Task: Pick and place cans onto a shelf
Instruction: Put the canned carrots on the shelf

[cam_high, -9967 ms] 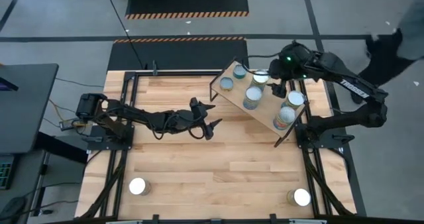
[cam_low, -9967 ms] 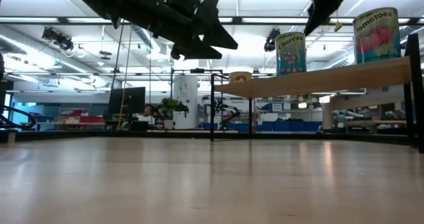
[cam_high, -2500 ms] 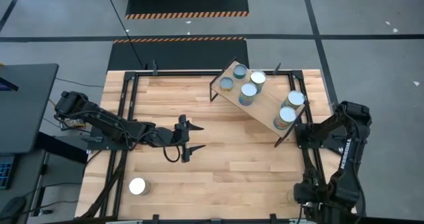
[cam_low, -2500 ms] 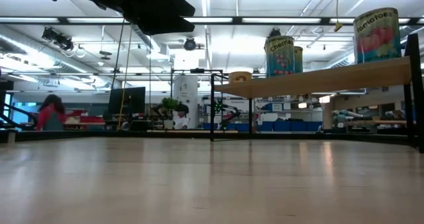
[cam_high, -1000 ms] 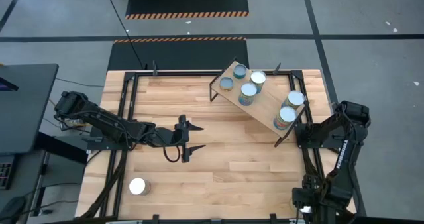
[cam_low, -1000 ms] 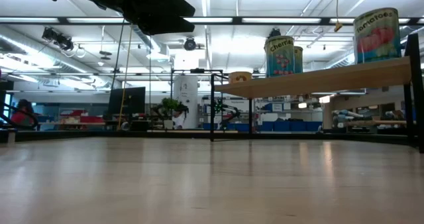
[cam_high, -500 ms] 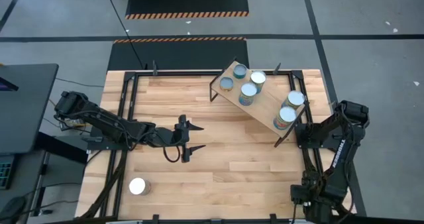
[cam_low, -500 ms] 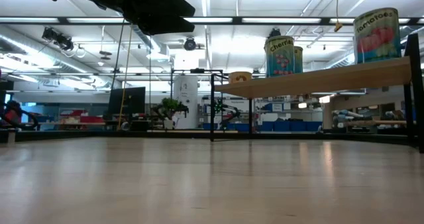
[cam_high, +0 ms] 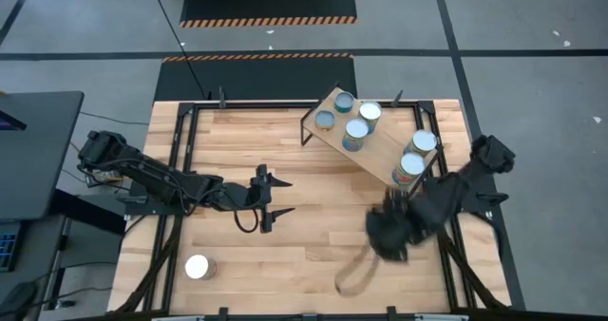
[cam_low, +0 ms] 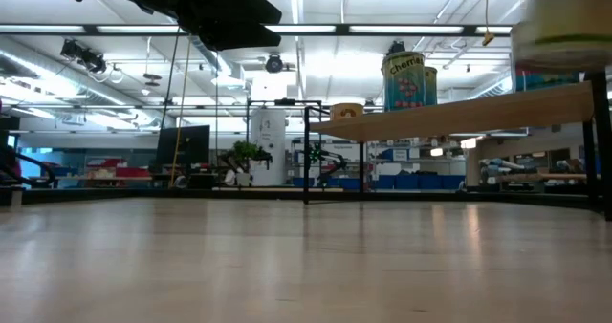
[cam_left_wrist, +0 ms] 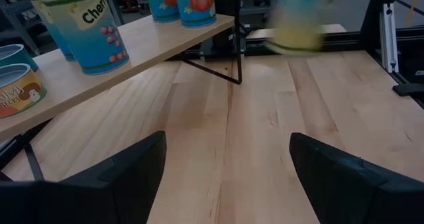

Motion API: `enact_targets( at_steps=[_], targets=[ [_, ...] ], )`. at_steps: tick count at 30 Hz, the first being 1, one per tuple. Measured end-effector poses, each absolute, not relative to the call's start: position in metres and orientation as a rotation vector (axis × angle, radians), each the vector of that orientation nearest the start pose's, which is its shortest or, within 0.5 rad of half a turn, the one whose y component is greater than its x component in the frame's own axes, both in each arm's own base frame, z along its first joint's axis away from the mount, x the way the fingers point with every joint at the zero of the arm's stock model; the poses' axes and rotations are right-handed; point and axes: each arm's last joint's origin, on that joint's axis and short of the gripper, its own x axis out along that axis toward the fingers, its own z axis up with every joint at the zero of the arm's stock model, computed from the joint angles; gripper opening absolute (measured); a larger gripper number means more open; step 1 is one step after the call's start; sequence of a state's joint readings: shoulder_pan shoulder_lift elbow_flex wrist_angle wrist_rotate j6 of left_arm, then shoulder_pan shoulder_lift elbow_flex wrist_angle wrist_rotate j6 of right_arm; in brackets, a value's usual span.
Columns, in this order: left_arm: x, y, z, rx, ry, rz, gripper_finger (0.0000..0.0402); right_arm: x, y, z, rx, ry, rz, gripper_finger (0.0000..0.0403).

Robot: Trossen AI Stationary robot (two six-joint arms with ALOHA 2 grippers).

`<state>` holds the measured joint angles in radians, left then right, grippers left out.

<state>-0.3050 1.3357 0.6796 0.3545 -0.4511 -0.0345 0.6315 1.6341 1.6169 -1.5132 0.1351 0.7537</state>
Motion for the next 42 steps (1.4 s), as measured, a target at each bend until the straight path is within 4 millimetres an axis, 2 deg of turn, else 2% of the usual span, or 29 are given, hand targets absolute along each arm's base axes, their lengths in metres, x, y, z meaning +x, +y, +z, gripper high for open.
enact_targets(
  at_steps=[2,4,8,14,17,20,26,29,38,42],
  targets=[
    [0.270,-0.072,0.230,0.077,0.278,0.150,0.0325,0.242,0.142,0.343,0.015,1.418,-0.231,0.0320],
    [0.270,-0.072,0.230,0.077,0.278,0.150,0.0325,0.250,0.121,0.356,0.072,1.352,-0.234,0.0319],
    [0.270,-0.072,0.230,0.077,0.278,0.150,0.0325,0.246,0.073,0.371,0.141,1.320,-0.311,0.0319],
    [0.270,-0.072,0.231,0.074,0.270,0.150,0.0325,0.212,0.012,0.401,0.274,1.215,-0.356,0.0319],
    [0.270,-0.072,0.231,0.075,0.272,0.150,0.0325,0.199,-0.016,0.409,0.313,1.176,-0.404,0.0319],
    [0.270,-0.072,0.231,0.075,0.272,0.150,0.0325,0.192,-0.039,0.410,0.352,1.179,-0.372,0.0319],
    [0.270,-0.072,0.231,0.074,0.271,0.150,0.0325,0.186,-0.072,0.409,0.348,1.188,-0.331,0.0319],
    [0.270,-0.072,0.231,0.074,0.271,0.149,0.0325,0.187,-0.086,0.399,0.354,1.224,-0.343,0.0320],
    [0.270,-0.072,0.231,0.074,0.271,0.150,0.0325,0.183,-0.105,0.370,0.390,1.339,-0.345,0.0320],
    [0.270,-0.072,0.231,0.074,0.271,0.149,0.0325,0.178,-0.114,0.366,0.413,1.349,-0.376,0.0320]
  ],
)
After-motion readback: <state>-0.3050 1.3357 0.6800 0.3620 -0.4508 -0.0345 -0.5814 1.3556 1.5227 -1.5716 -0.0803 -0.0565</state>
